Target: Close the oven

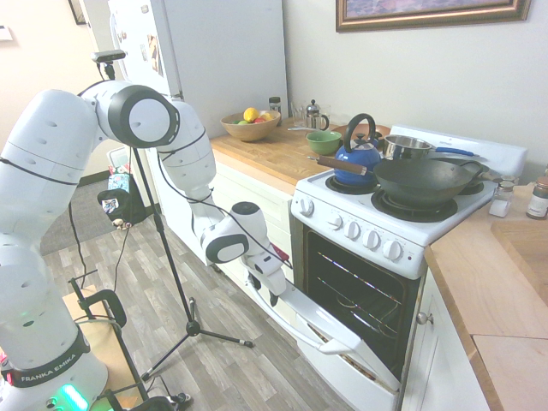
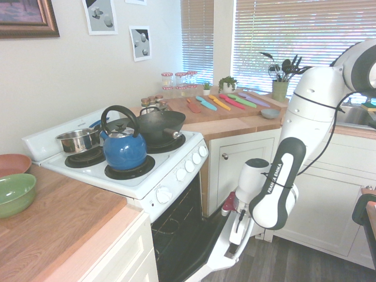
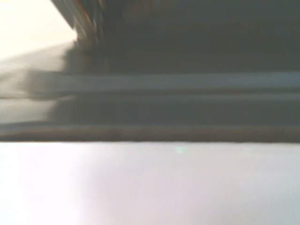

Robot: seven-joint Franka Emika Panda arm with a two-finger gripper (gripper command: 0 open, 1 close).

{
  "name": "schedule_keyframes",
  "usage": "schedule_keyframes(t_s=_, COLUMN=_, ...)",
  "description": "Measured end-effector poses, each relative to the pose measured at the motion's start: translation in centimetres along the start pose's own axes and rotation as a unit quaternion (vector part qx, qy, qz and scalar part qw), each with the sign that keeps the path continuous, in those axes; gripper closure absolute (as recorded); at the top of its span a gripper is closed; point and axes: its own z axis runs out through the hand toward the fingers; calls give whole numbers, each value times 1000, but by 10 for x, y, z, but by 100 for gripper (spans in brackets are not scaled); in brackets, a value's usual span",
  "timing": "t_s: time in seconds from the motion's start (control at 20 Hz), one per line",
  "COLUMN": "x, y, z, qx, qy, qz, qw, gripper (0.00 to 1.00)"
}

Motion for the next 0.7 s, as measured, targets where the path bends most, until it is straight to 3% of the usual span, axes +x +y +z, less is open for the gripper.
schedule_keyframes(t_s=0.7, x=88, y=-128, z=-55, qx=15, qy=48, qz=-32, qw=998, gripper=0)
